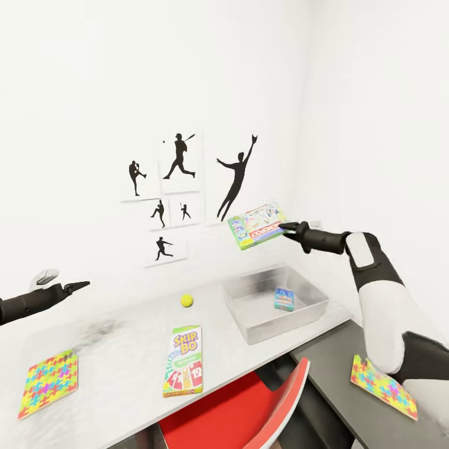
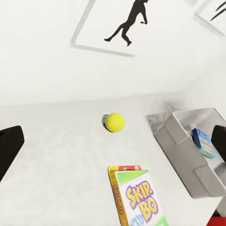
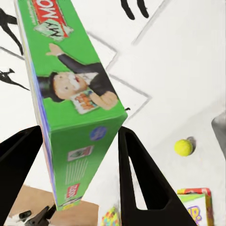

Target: Put all the toys in the child's room - the three board games (two on the bed and one on the table), the two jigsaw puzzles on the table, and the tennis ball on the table - inside the toy box on the table in the child's room.

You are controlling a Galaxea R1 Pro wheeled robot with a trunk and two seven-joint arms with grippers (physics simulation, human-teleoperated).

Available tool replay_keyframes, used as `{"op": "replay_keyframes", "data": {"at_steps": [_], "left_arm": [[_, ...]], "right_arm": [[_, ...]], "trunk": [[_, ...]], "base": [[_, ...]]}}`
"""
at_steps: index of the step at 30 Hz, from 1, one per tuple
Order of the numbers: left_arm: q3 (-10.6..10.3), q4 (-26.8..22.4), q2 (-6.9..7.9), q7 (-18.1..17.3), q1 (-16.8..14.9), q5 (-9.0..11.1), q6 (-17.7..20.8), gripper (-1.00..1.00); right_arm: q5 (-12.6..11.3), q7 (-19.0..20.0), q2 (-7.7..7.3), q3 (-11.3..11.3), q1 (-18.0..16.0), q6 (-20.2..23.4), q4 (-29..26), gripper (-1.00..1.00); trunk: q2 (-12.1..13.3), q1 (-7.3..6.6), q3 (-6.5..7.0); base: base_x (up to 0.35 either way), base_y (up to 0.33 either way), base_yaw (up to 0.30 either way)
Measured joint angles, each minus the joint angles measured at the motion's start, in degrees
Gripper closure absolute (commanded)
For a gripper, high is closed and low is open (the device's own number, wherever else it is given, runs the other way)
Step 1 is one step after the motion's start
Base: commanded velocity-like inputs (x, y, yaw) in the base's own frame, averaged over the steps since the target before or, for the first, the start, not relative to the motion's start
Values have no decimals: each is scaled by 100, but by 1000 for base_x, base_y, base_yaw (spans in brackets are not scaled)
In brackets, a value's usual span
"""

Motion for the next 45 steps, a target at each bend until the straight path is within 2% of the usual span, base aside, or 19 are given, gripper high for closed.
{"op": "replay_keyframes", "data": {"at_steps": [1,3,4,5,7,11,14,18,21,24,31,35,38,43,45], "left_arm": [[1,-1,0,0,0,0,1,-100],[2,1,6,0,1,1,8,-100],[2,2,8,0,0,0,10,-100],[7,2,23,-6,0,0,17,-100],[15,2,50,-127,0,-1,78,-100],[9,1,137,-1028,-1,-43,390,-100],[-31,0,328,-1683,-2,-53,673,-100],[-51,3,560,-2131,-1,-46,922,-100],[-56,18,646,-2478,-1,-58,978,-100],[-54,28,684,-2628,-1,-61,996,-100],[-89,47,727,-2927,-1,-48,1192,-100],[-120,48,717,-3143,-1,-48,1222,-100],[-123,48,718,-3181,1,-47,1234,-100],[-124,49,720,-3196,-1,-52,1239,-100],[-125,48,720,-3198,1,-47,1239,-100]], "right_arm": [[36,-102,-43,4,-78,-3,171,100],[18,-541,-262,-1,-317,-4,831,100],[140,-609,-303,10,-343,-12,932,100],[-8,-757,-378,4,-392,3,1111,100],[54,-855,-431,27,-415,1,1234,100],[-2,-896,-480,64,-390,6,1263,100],[4,-896,-490,208,-378,6,1263,100],[10,-897,-489,341,-375,7,1282,100],[1,-886,-484,393,-380,7,1267,100],[11,-887,-485,512,-382,7,1264,100],[14,-863,-489,1001,-383,6,1324,100],[6,-833,-486,1491,-383,6,1385,100],[-6,-831,-485,1732,-384,10,1416,100],[-5,-833,-490,1856,-384,14,1477,100],[14,-834,-492,1885,-383,14,1703,100]], "trunk": [[1,0,-1],[0,0,0],[2,1,-1],[0,0,0],[1,0,-1],[0,0,0],[-1,0,0],[0,0,0],[0,0,0],[0,0,0],[0,0,0],[0,0,-1],[0,0,-1],[0,0,0],[0,0,-1]], "base": [[0,0,0],[0,0,0],[0,0,0],[0,0,0],[0,0,0],[0,0,0],[0,0,0],[0,0,0],[0,0,0],[0,0,0],[0,0,0],[0,0,0],[0,0,0],[0,0,0],[0,0,0]]}}
